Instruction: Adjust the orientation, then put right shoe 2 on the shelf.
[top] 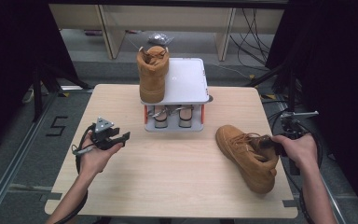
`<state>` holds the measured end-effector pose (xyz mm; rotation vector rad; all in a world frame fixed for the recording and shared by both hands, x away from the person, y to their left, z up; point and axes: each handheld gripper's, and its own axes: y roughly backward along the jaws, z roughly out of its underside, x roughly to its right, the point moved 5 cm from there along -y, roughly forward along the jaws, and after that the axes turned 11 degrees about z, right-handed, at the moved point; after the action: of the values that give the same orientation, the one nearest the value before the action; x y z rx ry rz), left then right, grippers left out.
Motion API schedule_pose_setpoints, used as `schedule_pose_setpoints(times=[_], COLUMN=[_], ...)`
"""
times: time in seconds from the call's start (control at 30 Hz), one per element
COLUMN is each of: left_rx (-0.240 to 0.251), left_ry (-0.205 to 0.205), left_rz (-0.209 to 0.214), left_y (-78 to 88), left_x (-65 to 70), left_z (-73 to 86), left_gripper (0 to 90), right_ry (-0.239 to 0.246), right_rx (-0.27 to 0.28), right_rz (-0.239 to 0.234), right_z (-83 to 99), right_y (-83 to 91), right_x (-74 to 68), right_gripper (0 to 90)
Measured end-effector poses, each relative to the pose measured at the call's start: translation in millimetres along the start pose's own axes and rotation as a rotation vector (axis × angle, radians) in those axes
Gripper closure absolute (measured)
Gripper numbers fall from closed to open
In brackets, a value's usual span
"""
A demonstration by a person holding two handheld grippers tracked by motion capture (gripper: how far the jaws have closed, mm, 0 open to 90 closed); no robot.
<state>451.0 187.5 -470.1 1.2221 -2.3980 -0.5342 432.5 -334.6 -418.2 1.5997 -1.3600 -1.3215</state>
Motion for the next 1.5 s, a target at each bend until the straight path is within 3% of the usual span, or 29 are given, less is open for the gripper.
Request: schedule_pose_setpoints(times=[0.03,0.1,0.13,0.17,0.2,0.33,0.4,0.47,0.5,0.7,1.0,1.23,1.33,1.43,1.47,1.5], left_rx=[0.0,0.0,0.004,-0.003,-0.002,0.009,0.008,0.004,0.011,0.022,0.023,0.03,0.027,0.02,0.017,0.025], left_ry=[-0.001,0.002,0.001,0.005,0.006,0.005,0.003,0.004,0.004,0.011,0.017,0.02,0.002,0.009,0.007,0.009], left_rz=[-0.001,-0.006,-0.007,-0.013,-0.014,-0.006,-0.004,-0.003,-0.002,-0.005,-0.005,0.001,-0.015,-0.023,-0.022,-0.019], left_y=[0.0,0.4,0.2,0.8,0.7,-1.0,-0.7,0.2,0.4,3.3,1.9,7.0,10.6,13.2,13.3,12.1], left_x=[-1.0,-3.0,-3.7,-4.1,-4.5,-4.0,-2.6,-1.3,-1.1,-3.8,-5.2,-4.1,-4.7,-5.7,-6.4,-7.2], left_z=[0.0,-0.8,-1.5,-2.0,-2.6,-3.0,-2.3,-1.6,-1.5,-1.5,-2.1,0.2,1.1,2.4,3.0,3.8], left_gripper=[50.7,50.7,50.6,50.6,50.6,50.5,50.5,50.5,50.4,50.4,50.1,49.7,49.6,49.5,49.5,49.5], right_ry=[-0.041,-0.017,-0.058,-0.035,-0.056,-0.064,-0.069,-0.095,-0.087,-0.091,-0.099,-0.135,-0.158,-0.174,-0.181,-0.189], right_rx=[-0.002,0.023,0.005,0.02,0.016,0.066,0.067,0.06,0.081,0.09,0.13,0.167,0.184,0.168,0.217,0.189], right_rz=[-0.024,-0.008,-0.028,-0.023,-0.032,-0.048,-0.072,-0.062,-0.064,-0.112,-0.124,-0.143,-0.14,-0.132,-0.149,-0.158], right_z=[-0.7,-3.6,-4.3,-6.3,-7.5,-13.8,-15.6,-16.4,-17.4,-22.6,-34.2,-39.4,-42.9,-45.5,-48.6,-48.7], right_y=[0.5,0.9,2.1,2.9,4.2,6.1,8.1,9.3,8.6,11.5,16.3,17.9,16.0,15.6,12.8,14.1], right_x=[-1.4,2.9,0.2,3.0,1.8,2.6,0.9,-2.0,-2.0,-5.2,-7.6,-9.5,-10.9,-10.7,-10.8,-11.3], right_gripper=[84.7,84.7,84.7,84.7,84.7,84.6,84.6,84.6,84.5,84.4,84.4,84.4,84.4,84.4,84.4,84.4])
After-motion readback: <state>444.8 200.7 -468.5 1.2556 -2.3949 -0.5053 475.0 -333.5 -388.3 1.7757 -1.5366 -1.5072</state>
